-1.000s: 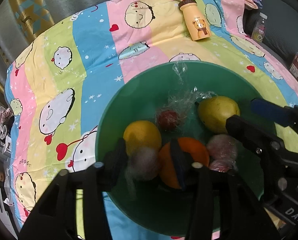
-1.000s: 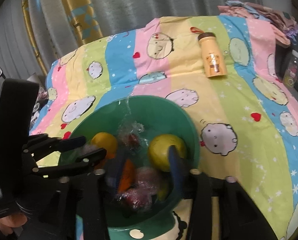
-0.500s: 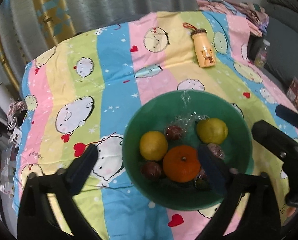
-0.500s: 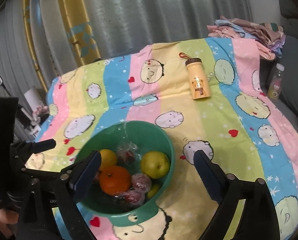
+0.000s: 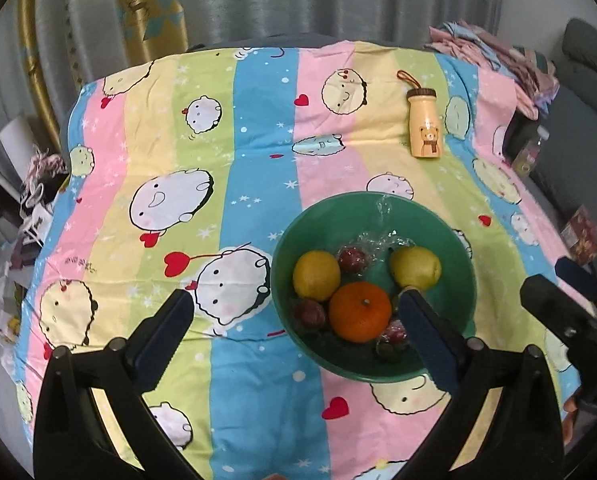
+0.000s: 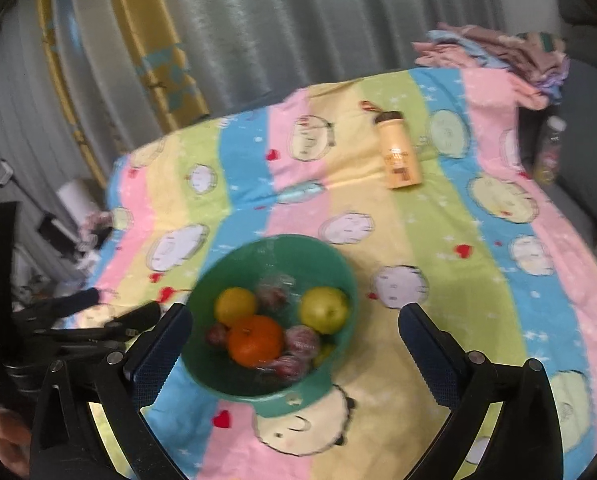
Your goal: Organize fruits
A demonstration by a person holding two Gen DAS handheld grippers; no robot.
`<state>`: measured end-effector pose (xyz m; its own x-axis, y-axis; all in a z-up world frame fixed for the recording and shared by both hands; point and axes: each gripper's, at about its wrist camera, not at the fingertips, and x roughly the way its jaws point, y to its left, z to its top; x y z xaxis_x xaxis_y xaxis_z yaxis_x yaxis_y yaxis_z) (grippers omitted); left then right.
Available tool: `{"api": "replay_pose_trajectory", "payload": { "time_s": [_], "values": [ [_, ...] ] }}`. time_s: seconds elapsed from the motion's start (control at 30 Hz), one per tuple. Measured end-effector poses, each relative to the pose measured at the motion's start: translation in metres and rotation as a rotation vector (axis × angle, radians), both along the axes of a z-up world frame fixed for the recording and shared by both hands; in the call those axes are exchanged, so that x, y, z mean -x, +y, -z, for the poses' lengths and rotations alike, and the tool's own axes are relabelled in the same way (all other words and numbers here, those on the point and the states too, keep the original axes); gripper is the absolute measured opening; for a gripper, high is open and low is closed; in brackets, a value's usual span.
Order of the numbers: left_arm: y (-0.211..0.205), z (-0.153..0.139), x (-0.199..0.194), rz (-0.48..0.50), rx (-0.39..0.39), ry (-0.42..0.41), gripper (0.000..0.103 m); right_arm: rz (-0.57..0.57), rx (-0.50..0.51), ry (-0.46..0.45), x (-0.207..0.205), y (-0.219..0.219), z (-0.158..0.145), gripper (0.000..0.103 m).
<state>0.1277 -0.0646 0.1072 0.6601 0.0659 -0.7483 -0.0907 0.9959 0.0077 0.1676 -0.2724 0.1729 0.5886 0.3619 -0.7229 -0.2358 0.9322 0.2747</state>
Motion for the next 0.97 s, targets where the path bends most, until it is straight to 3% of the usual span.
{"api": "replay_pose_trajectory", "payload": {
  "time_s": [0.17, 0.37, 0.6, 0.97],
  "values": [
    [-0.004, -0.010, 0.006, -0.053, -0.091, -0.013, 0.103, -0.035, 0.015, 0.004, 0.000, -0.004, -0.006, 0.102],
    [-0.006, -0.015, 0.009, -0.051, -0.111, -0.012, 0.103, -0.037, 0.041, 0.013, 0.003, -0.001, -0.008, 0.102],
    [-0.006, -0.020, 0.008, -0.059, -0.084, -0.008, 0.103, -0.044, 0.096, 0.018, 0.004, 0.006, -0.006, 0.102],
    [-0.014, -0.026, 0.006, -0.032, -0.035, -0.027, 0.103, -0.072, 0.091, 0.027, 0.004, 0.012, -0.004, 0.102]
  ]
}}
